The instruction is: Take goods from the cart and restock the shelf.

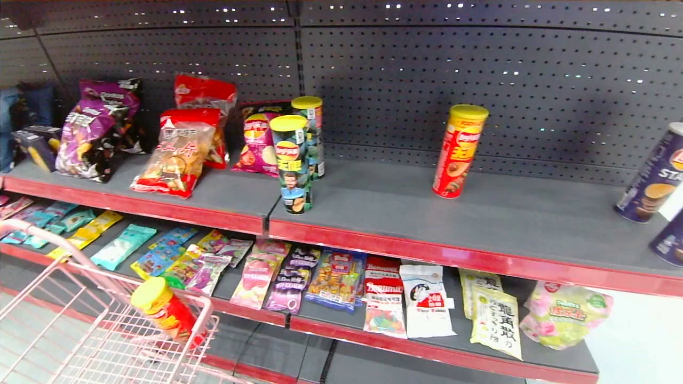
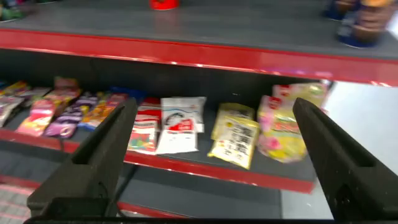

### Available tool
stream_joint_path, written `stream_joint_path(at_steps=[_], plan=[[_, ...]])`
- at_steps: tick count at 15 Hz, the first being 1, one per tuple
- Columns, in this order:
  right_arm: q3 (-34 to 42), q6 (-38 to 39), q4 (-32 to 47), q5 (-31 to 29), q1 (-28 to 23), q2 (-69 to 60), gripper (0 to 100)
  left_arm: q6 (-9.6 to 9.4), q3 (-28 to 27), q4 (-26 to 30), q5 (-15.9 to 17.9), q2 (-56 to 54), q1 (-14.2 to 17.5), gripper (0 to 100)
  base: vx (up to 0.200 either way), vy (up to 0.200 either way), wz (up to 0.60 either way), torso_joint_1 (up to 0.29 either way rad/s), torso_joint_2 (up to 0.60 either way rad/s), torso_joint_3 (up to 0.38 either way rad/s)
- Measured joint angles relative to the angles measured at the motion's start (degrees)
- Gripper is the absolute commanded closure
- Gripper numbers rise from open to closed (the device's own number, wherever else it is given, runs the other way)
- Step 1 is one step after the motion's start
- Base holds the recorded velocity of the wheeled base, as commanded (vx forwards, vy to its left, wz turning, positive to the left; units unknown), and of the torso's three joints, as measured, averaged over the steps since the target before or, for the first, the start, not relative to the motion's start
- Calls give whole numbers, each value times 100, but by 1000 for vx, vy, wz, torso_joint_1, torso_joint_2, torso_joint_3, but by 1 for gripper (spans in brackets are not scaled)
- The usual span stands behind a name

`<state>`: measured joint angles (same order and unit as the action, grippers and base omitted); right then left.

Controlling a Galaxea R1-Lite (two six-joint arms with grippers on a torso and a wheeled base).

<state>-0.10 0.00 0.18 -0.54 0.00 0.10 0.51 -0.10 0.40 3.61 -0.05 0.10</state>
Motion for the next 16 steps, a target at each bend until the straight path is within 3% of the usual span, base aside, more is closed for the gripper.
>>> stream_joint_path(at_steps=[2,6,8,12,16], plan=[[0,7,0,0,0,0,0,2,0,0,-2,0,1,0,0,0,600,-2,5,0],[0,10,0,2,-2,0,0,2,0,-2,0,0,-5,0,0,0,0,0,0,0],[0,10,0,0,2,0,0,6,0,0,0,0,0,0,0,0,600,2,2,5],[0,27,4,0,0,0,0,4,0,0,0,0,0,0,0,0,600,-117,298,165],[5,35,2,-4,0,0,0,0,0,4,-2,0,0,0,0,0,0,-152,355,206]])
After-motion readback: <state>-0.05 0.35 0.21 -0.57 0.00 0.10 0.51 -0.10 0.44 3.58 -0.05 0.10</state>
